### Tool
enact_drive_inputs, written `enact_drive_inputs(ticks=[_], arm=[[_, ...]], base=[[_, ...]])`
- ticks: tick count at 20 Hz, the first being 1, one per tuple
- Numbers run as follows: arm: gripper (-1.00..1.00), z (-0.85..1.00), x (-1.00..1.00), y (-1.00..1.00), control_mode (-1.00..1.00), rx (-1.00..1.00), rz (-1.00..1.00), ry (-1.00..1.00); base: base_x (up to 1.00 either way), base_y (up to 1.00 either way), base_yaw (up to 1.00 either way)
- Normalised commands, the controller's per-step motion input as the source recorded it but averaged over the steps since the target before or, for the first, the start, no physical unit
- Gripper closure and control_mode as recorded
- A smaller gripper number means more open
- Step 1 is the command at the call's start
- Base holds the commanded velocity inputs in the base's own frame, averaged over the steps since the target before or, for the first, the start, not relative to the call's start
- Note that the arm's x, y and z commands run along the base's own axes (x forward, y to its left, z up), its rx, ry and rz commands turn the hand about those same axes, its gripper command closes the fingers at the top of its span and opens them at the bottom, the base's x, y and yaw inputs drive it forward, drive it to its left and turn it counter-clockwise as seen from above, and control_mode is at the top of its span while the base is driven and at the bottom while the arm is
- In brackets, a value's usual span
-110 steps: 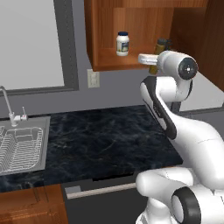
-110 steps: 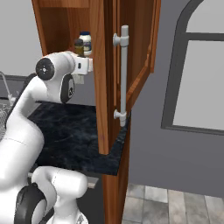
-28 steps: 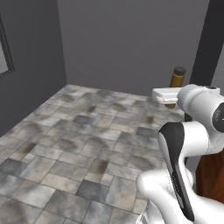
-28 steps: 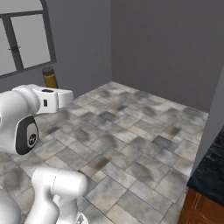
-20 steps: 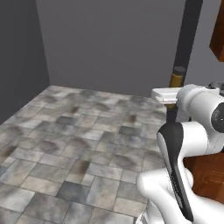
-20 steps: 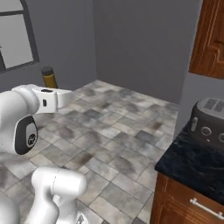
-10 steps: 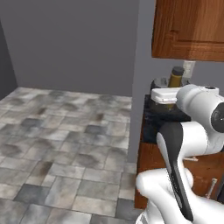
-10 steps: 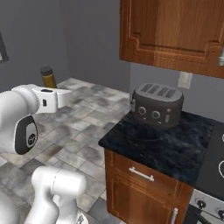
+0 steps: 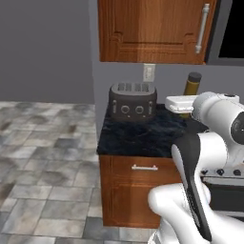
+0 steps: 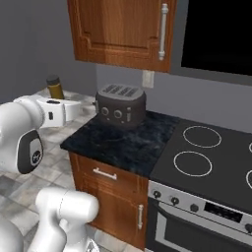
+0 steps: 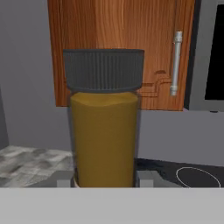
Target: Collect the turmeric, mayonnaise, and shaker from the cabinet and place them next to the stove.
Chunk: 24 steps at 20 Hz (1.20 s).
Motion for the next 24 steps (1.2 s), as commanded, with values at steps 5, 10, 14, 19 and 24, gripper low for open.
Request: enact_drive_inputs(ticks=[5, 10, 14, 19, 24], arm=[[1.00, 0.00, 0.00, 0.00, 1.00, 0.00, 0.00, 0.00], [1.00, 0.00, 0.00, 0.00, 1.00, 0.00, 0.00, 0.00], [1.00, 0.00, 0.00, 0.00, 1.00, 0.00, 0.00, 0.00], [1.00, 0.00, 0.00, 0.00, 1.00, 0.00, 0.00, 0.00], [1.00, 0.00, 0.00, 0.00, 1.00, 0.00, 0.00, 0.00]], base=[[0.00, -0.70, -0.22], [0.00, -0.72, -0.20], [0.00, -0.73, -0.18], [0.10, -0.29, -0.06], [0.41, -0.02, 0.01]])
